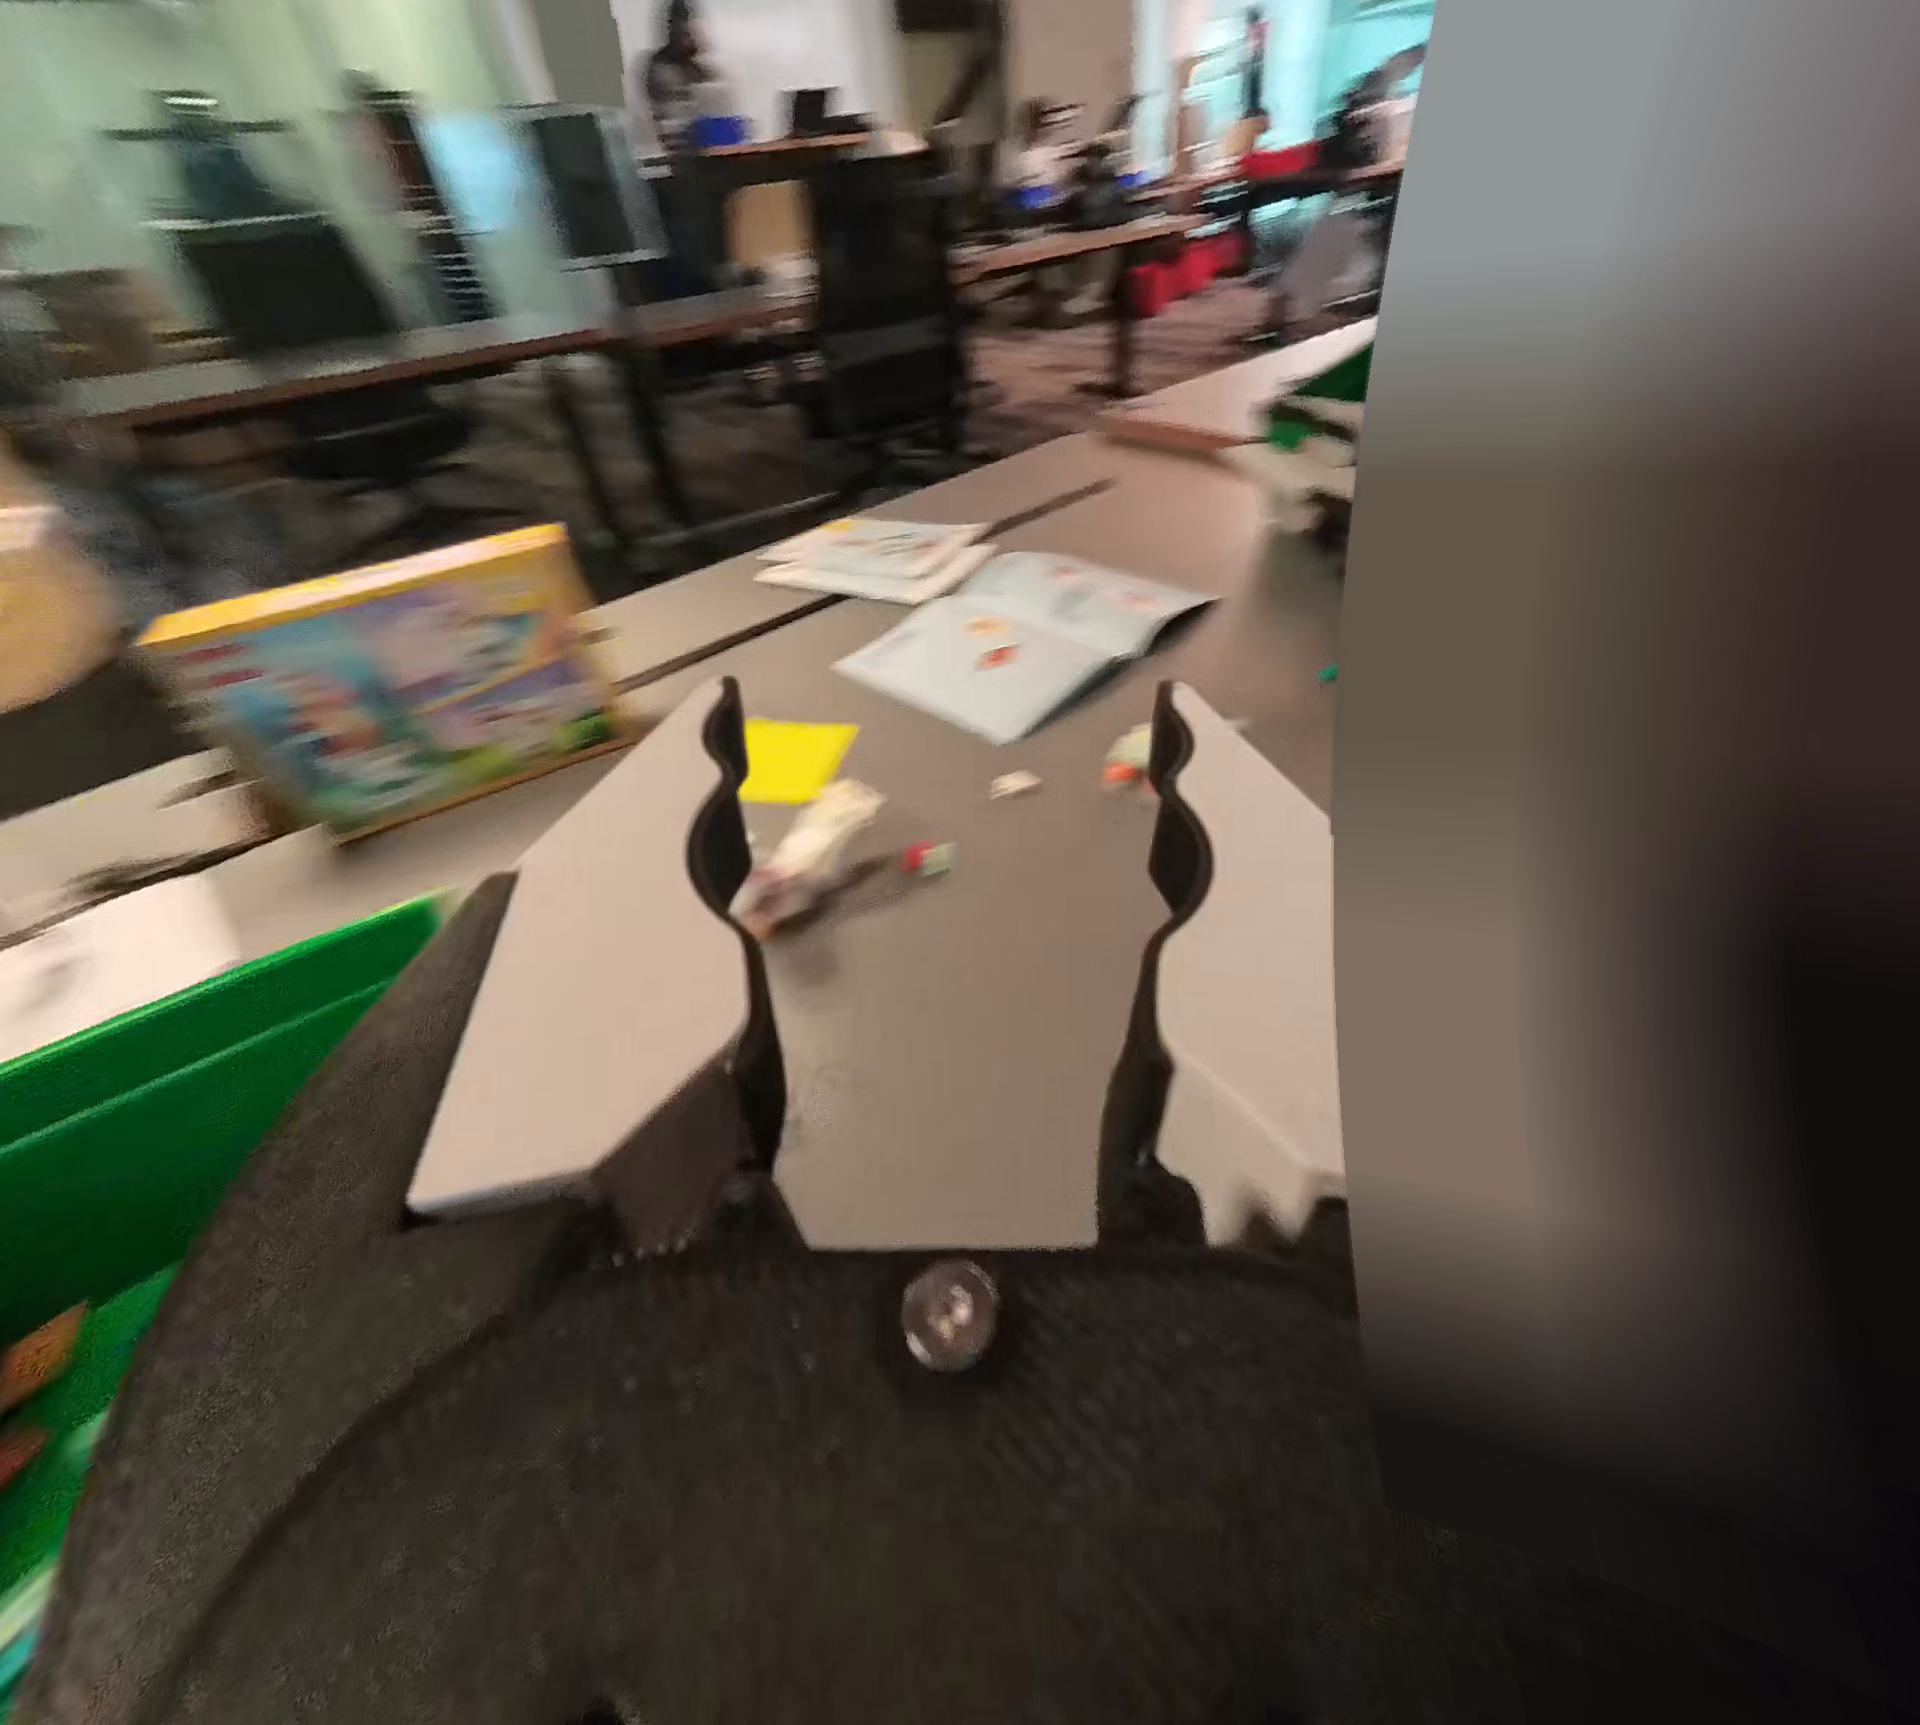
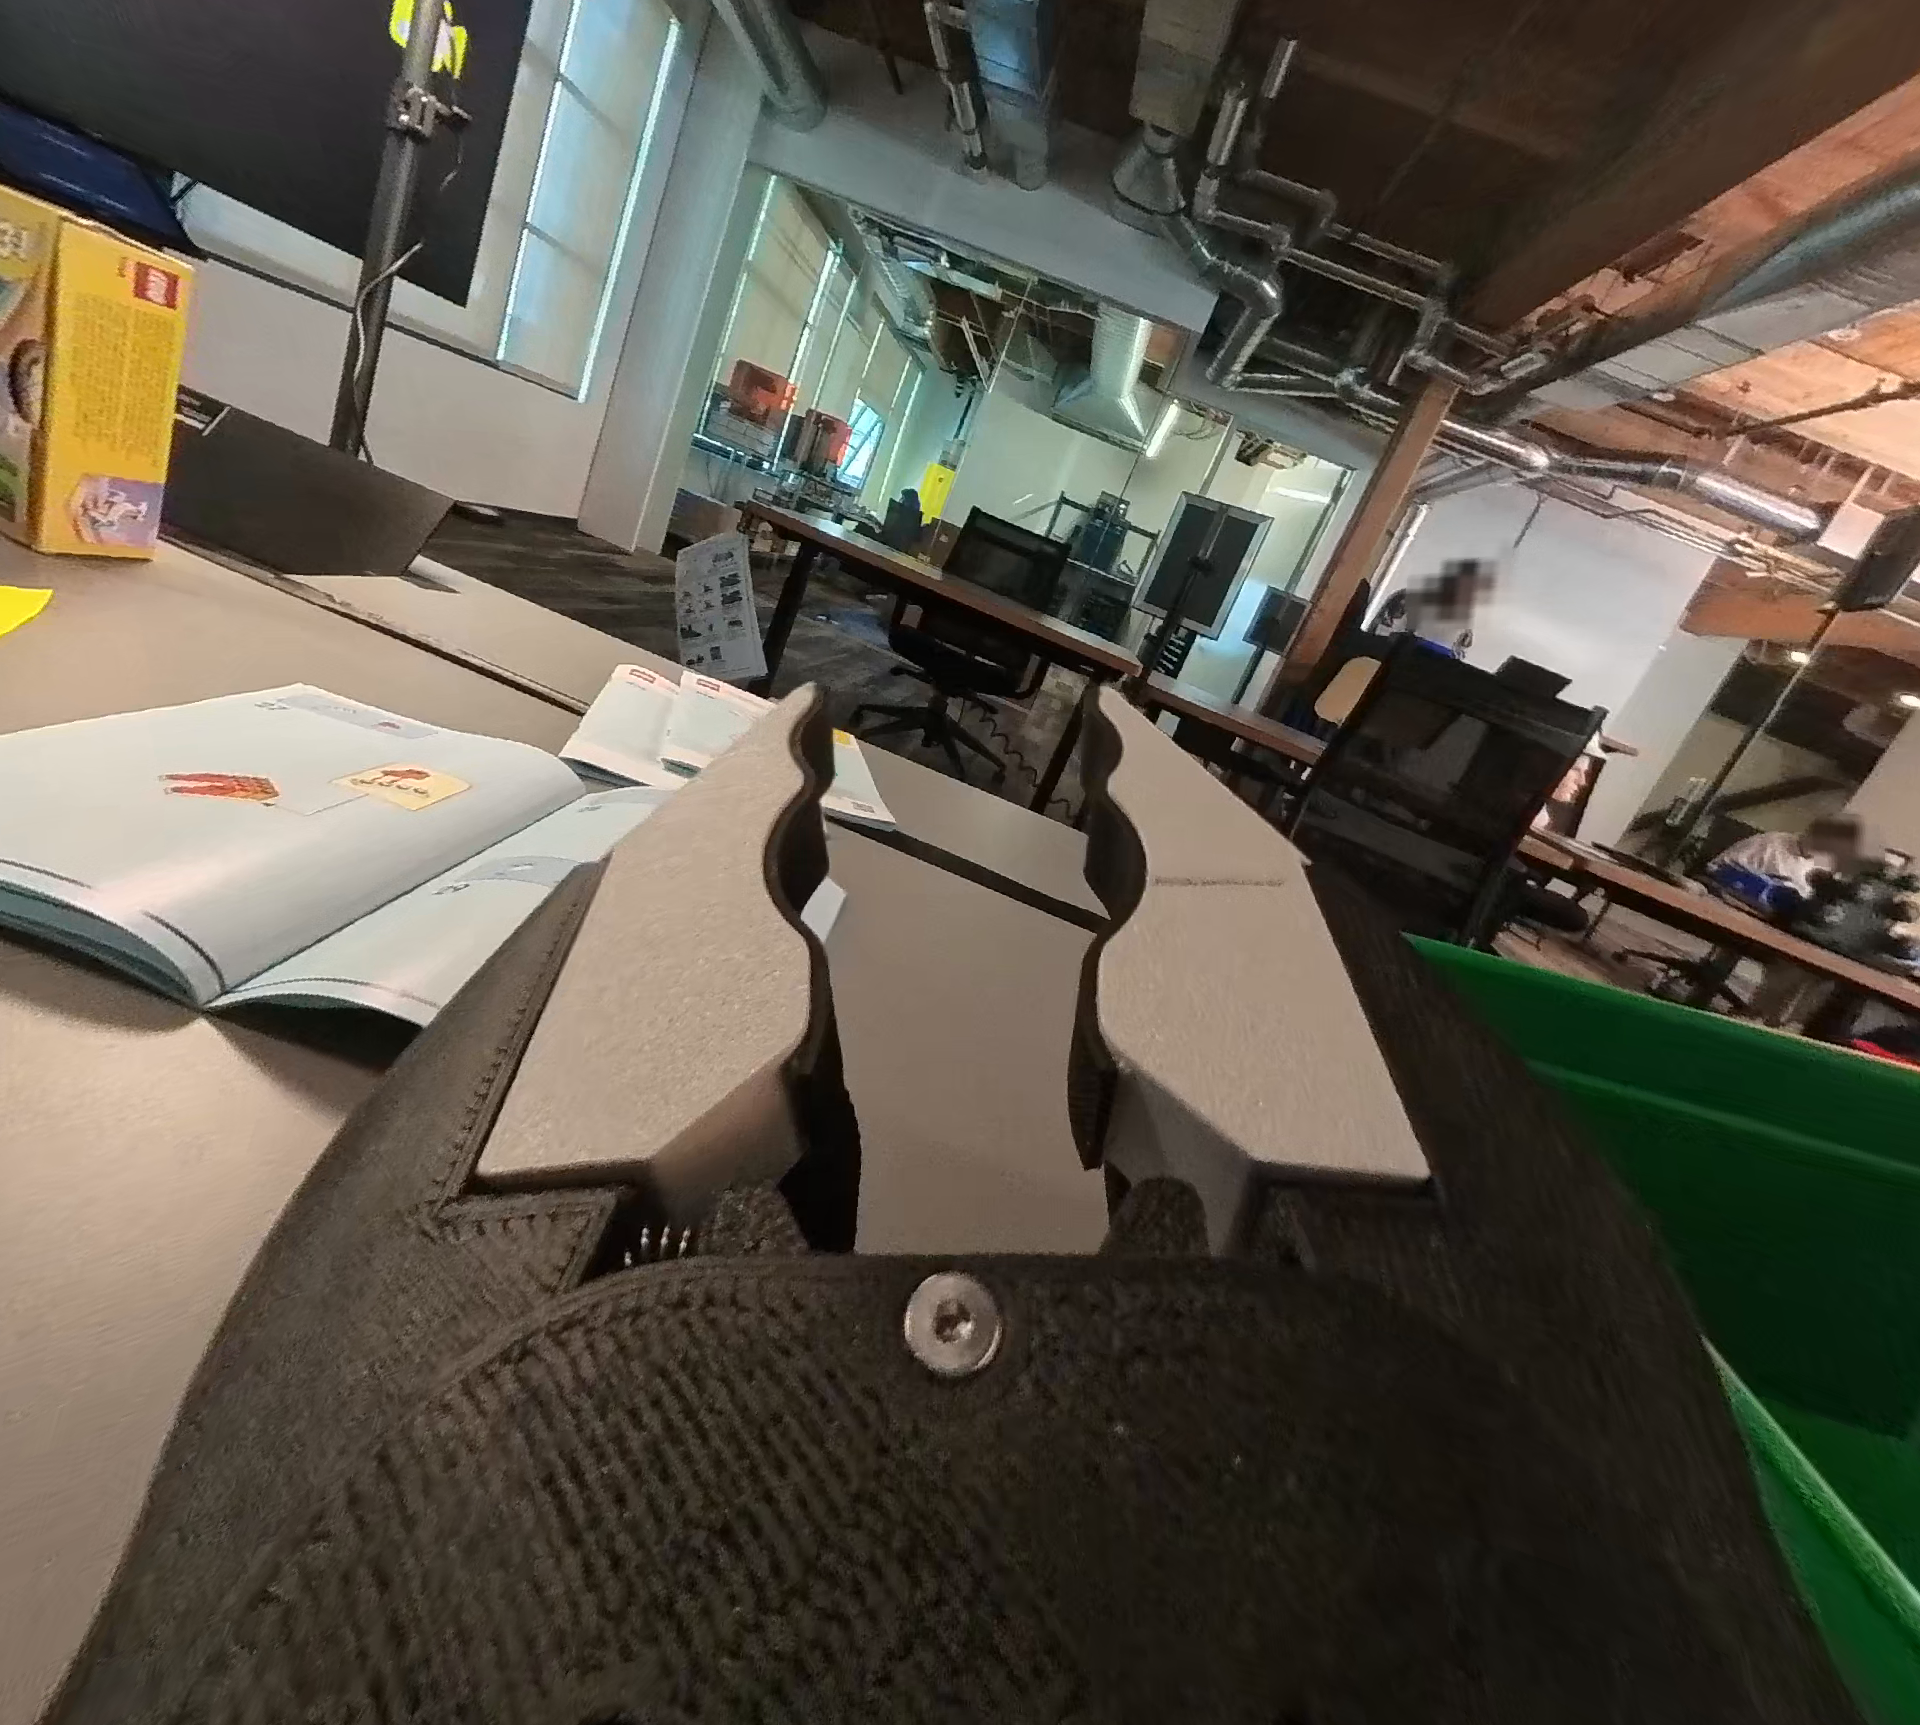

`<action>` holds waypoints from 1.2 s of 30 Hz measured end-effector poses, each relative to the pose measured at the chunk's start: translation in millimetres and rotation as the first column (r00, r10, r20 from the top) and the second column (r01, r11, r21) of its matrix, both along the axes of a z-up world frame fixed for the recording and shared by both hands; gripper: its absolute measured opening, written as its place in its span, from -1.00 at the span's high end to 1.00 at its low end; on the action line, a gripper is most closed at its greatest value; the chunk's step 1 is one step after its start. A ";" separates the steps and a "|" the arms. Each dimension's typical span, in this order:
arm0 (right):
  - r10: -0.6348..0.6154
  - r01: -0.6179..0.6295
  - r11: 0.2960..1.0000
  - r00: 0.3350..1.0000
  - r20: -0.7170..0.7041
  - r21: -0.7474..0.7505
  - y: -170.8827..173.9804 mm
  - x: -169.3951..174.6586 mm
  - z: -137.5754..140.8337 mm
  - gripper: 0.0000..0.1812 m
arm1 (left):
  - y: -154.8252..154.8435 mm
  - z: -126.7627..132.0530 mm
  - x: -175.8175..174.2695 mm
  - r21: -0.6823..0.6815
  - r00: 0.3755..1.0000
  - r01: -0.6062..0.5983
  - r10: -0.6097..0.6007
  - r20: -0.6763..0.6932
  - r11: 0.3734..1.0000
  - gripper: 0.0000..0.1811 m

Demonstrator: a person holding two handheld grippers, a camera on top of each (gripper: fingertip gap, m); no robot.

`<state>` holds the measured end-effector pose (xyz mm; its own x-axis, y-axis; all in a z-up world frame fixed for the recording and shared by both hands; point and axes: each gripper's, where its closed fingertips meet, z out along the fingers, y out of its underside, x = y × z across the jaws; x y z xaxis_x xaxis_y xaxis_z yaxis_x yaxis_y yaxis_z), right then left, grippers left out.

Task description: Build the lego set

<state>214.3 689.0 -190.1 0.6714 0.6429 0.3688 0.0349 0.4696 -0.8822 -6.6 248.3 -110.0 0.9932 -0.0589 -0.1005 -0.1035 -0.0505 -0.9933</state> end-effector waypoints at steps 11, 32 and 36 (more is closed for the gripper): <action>-0.118 0.118 0.993 0.992 0.033 -0.001 10.9 8.6 -4.6 0.50 | -142.6 -54.7 -208.3 -0.421 0.832 -0.473 0.550 0.077 0.774 0.47; -0.294 0.293 0.956 0.948 0.120 0.024 20.7 17.1 -14.3 0.53 | -93.2 -184.3 -155.0 -0.784 0.998 0.057 -0.029 0.050 0.618 0.74; -0.286 0.285 0.958 0.948 0.139 0.033 19.3 13.6 -16.2 0.54 | -90.4 -199.2 -153.2 -0.832 0.997 0.073 -0.065 0.045 0.550 0.75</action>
